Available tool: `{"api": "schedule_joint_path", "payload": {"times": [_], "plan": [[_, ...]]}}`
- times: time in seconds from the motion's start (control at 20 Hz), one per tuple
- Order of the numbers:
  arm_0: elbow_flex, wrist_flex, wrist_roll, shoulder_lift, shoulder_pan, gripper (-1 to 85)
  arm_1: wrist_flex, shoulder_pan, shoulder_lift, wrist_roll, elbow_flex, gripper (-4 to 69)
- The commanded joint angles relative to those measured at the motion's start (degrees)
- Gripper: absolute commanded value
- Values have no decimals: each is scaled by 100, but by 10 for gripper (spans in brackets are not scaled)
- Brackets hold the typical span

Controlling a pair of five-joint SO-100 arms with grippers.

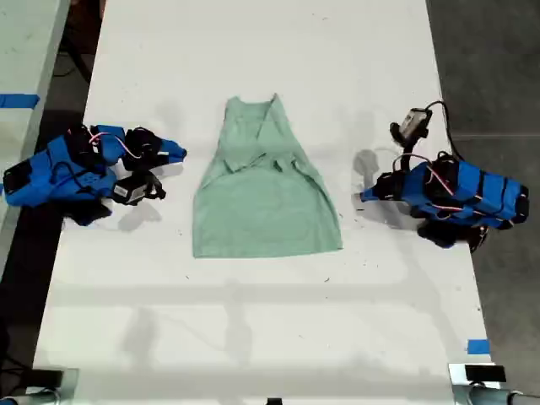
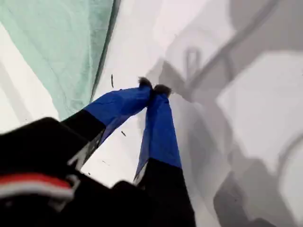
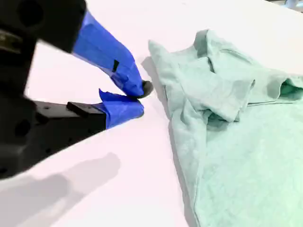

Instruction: Fold t shirt

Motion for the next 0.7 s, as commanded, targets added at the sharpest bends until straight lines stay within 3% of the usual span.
{"api": "schedule_joint_path", "payload": {"times": [0.0, 0.35, 0.45, 0.55, 0.65], "plan": [[264, -105, -53, 53, -352, -2, -105, 141, 35, 97, 158, 15], [264, -105, -53, 53, -343, -2, -105, 149, 26, 114, 132, 17], [264, -105, -53, 53, -334, -2, -79, 149, -70, 149, -70, 47], [264, -105, -53, 53, -325, -2, 334, 97, -457, 404, -905, 83], [264, -105, -53, 53, -343, -1, 413, 35, -1749, 545, -1907, 148]]}}
